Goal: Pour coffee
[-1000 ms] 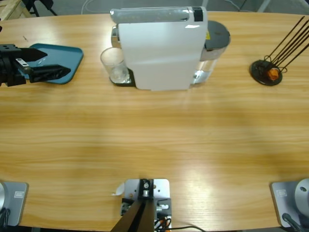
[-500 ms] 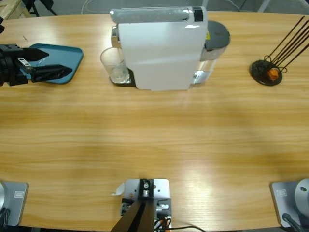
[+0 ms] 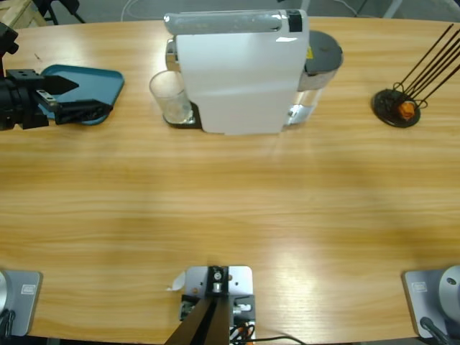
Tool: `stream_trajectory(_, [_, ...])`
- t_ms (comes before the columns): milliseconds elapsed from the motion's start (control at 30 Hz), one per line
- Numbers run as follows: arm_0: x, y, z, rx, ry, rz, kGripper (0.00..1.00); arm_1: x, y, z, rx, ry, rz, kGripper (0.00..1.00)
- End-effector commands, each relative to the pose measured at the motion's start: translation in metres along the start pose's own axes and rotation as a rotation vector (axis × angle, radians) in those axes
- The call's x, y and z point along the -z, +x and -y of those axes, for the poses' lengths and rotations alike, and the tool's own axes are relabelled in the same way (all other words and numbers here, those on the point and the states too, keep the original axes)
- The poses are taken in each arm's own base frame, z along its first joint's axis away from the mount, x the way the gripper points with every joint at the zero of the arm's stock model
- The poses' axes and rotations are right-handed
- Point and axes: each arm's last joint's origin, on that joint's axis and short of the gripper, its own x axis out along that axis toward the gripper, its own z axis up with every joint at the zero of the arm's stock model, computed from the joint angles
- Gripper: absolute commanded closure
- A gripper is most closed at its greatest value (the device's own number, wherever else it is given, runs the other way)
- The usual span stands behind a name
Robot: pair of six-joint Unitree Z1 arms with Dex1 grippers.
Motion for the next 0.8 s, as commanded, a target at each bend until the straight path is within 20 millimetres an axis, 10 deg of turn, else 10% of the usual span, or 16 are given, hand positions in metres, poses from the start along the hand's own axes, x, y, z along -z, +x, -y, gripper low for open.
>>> stream_trajectory(33, [0.009,0.011,0.002,0.026,0.009,-0.039,0.0,0.008,0.006,-0.003,0.018,-0.002,-0.041,0.0])
stream_trajectory(533, [0.009,0.01,0.003,0.043,0.008,-0.032,0.0,0.008,0.006,-0.003,0.023,-0.003,-0.041,0.0])
stream_trajectory(800, [0.012,0.009,0.003,0.043,0.008,-0.035,0.0,0.04,-0.027,-0.012,-0.015,-0.038,-0.006,0.0])
